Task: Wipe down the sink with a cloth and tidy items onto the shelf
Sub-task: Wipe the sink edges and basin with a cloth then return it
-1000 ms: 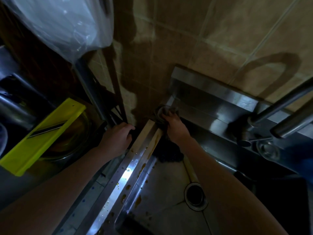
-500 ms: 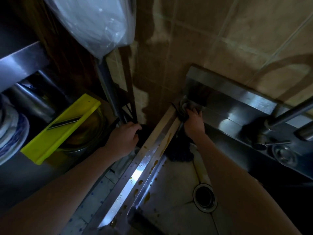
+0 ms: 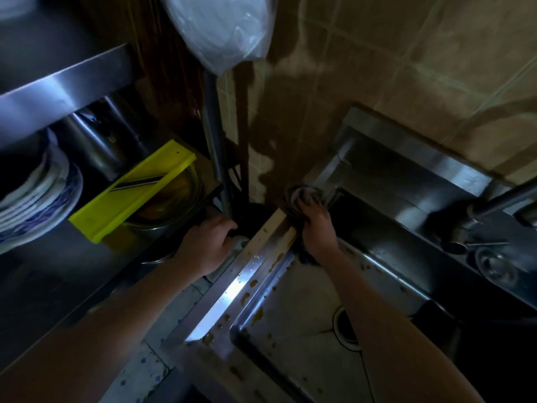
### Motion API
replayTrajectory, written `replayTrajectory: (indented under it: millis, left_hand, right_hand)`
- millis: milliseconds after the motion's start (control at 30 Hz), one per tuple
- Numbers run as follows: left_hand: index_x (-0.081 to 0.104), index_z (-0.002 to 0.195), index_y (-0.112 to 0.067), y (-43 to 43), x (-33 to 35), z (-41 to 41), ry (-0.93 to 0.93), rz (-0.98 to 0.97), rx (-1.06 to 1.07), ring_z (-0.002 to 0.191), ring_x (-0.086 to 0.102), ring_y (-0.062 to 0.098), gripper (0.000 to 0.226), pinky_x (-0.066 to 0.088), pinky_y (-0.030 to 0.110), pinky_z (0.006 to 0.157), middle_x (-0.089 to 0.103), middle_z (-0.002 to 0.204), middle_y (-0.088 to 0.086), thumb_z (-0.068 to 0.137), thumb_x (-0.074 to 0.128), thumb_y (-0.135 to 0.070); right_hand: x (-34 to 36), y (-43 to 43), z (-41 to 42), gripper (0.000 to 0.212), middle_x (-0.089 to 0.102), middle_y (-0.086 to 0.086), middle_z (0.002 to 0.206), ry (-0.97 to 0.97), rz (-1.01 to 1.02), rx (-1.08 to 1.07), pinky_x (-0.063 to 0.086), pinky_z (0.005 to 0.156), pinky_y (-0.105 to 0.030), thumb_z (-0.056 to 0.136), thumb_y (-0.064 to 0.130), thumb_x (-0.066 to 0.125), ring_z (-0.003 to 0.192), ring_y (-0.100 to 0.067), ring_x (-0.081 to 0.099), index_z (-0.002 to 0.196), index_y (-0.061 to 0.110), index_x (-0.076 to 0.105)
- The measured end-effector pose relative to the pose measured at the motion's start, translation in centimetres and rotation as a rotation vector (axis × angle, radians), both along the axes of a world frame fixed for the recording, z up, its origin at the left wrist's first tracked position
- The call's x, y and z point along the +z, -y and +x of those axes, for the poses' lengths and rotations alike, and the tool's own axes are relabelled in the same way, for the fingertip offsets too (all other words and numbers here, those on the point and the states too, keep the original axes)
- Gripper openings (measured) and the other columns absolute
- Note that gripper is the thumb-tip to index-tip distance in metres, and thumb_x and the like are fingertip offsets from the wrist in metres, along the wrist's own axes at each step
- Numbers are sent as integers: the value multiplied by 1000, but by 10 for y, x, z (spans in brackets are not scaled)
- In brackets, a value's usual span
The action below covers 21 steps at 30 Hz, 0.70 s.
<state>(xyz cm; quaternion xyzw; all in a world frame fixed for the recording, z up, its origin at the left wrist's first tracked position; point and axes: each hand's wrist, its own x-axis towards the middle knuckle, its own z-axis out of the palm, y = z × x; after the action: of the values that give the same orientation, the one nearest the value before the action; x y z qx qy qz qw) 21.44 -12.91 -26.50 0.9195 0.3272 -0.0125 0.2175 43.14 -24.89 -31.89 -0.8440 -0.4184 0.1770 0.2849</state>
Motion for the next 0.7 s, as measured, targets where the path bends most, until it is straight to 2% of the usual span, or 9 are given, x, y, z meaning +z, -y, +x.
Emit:
replayTrajectory:
  millis: [100, 200, 400, 500, 600, 700]
  left_hand:
    - [56, 122, -18, 5, 3, -14, -48, 4, 25, 111, 56, 28, 33, 46, 40, 89, 56, 126, 7, 90, 49, -19]
    - [57, 121, -18, 10, 5, -28, -50, -13, 47, 110, 56, 29, 33, 45, 41, 90, 56, 124, 8, 90, 48, -17]
    - [57, 120, -17, 21, 8, -52, -8, -25, 91, 108, 57, 26, 31, 45, 38, 88, 58, 122, 6, 91, 47, -13]
    - [57, 120, -18, 25, 8, -64, 3, -22, 114, 109, 56, 24, 31, 44, 37, 88, 57, 123, 5, 91, 46, -13]
    - [57, 120, -19, 28, 9, -76, 2, -28, 130, 109, 55, 24, 30, 43, 36, 88, 57, 124, 3, 91, 46, -14]
    - [58, 118, -19, 30, 8, -90, 16, -27, 144, 108, 56, 22, 29, 42, 33, 84, 58, 122, 3, 91, 47, -14]
  right_hand:
    - [-2, 6, -20, 51, 26, -11, 156, 13, -30, 66, 10, 122, -42, 94, -1, 39, 147, -29, 14, 142, 16, 42]
    - [-1, 13, -40, 52, 21, -11, 157, 17, -42, 104, 9, 122, -38, 94, 0, 39, 147, -30, 11, 143, 19, 40]
    - [1, 27, -79, 57, 8, 4, 161, 34, -154, 139, 32, 112, -45, 96, 11, 39, 148, -28, 1, 146, 39, 30]
    - [4, 32, -95, 59, 5, 7, 161, 48, -191, 163, 37, 110, -48, 96, 13, 39, 148, -28, 0, 146, 43, 26]
    - [7, 37, -115, 62, 2, 8, 161, 65, -208, 181, 44, 101, -51, 94, 12, 42, 146, -30, 3, 145, 44, 25]
    - [10, 37, -123, 75, 0, 11, 161, 22, -184, 176, 45, 99, -54, 89, 6, 43, 146, -32, 4, 143, 49, 15]
